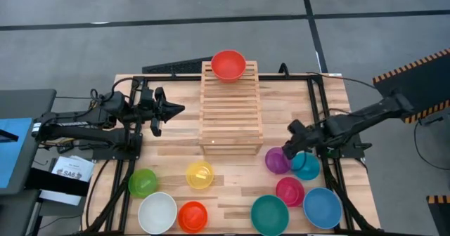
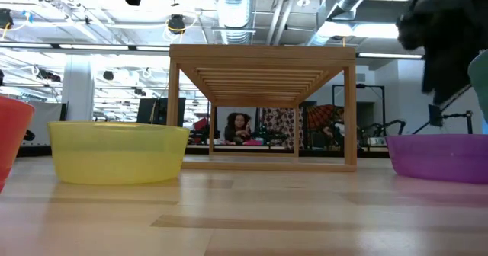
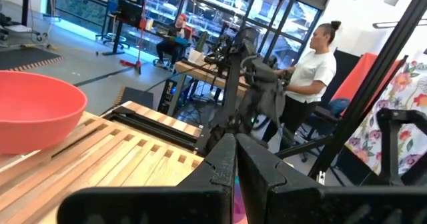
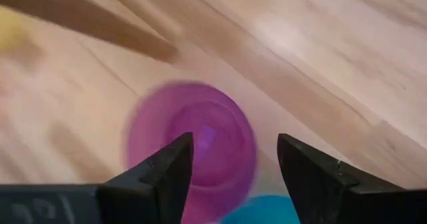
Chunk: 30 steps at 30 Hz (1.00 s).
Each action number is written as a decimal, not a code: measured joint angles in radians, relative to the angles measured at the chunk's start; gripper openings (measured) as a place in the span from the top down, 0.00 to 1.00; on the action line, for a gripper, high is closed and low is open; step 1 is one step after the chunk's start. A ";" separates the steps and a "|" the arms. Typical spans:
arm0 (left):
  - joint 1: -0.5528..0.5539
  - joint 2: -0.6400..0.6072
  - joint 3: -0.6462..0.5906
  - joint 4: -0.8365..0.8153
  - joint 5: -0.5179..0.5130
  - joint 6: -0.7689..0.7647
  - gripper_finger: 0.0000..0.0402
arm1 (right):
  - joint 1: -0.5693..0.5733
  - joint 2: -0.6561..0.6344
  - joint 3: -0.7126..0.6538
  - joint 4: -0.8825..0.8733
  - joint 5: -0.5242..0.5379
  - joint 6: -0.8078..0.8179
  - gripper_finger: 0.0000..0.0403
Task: Place and stack bowls onto a shelf
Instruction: Put the small purple bowl on the shelf
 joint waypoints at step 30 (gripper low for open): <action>0.000 0.000 0.000 -0.001 -0.003 0.010 1.00 | -0.002 0.288 0.057 0.034 -0.145 -0.063 0.94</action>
